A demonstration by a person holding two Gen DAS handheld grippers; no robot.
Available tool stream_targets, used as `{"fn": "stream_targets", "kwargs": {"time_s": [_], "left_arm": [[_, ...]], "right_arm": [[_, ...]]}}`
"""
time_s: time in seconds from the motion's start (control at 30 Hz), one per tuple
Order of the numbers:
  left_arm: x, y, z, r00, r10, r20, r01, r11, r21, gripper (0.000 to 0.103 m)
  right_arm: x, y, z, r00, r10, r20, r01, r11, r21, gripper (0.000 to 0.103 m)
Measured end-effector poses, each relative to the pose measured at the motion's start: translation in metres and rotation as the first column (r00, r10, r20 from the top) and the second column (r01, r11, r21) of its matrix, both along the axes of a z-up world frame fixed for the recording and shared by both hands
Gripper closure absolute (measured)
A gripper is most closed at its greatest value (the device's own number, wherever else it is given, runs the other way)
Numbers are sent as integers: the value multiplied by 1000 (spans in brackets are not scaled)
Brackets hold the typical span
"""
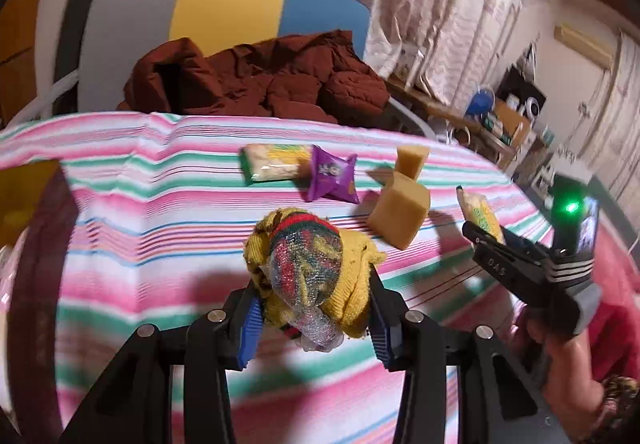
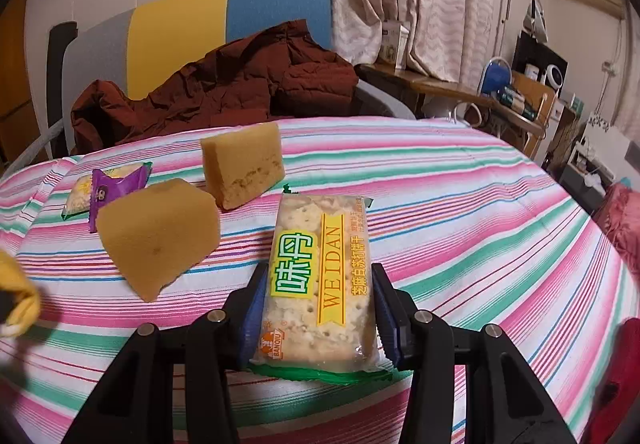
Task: Organize objects
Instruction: 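Grasp the yellow knitted pouch with the left gripper while the right holds the cracker pack, then carry both into the tray and open both grippers to release them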
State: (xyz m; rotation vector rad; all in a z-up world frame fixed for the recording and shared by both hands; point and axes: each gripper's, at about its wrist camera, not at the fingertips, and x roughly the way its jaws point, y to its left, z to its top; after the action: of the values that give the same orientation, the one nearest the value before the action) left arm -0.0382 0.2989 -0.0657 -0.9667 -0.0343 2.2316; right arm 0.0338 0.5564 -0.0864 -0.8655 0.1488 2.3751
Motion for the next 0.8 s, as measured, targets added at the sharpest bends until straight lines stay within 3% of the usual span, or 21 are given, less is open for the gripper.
{"fn": "stream_targets", "kwargs": {"time_s": [0.23, 0.47, 0.63, 0.8], "left_arm": [[-2, -62, 26, 997, 70, 8, -71, 993, 91, 58], [-29, -138, 47, 981, 188, 58, -194, 969, 154, 58], [-49, -178, 49, 965, 246, 88, -258, 954, 153, 58], [-81, -221, 40, 927, 331, 177, -355, 925, 134, 58]], "right_arm": [[12, -16, 14, 997, 26, -70, -21, 997, 76, 54], [16, -39, 21, 995, 86, -53, -82, 993, 80, 54], [21, -66, 30, 989, 126, -79, -124, 992, 29, 54], [22, -114, 47, 966, 221, -137, -227, 973, -30, 54]]}}
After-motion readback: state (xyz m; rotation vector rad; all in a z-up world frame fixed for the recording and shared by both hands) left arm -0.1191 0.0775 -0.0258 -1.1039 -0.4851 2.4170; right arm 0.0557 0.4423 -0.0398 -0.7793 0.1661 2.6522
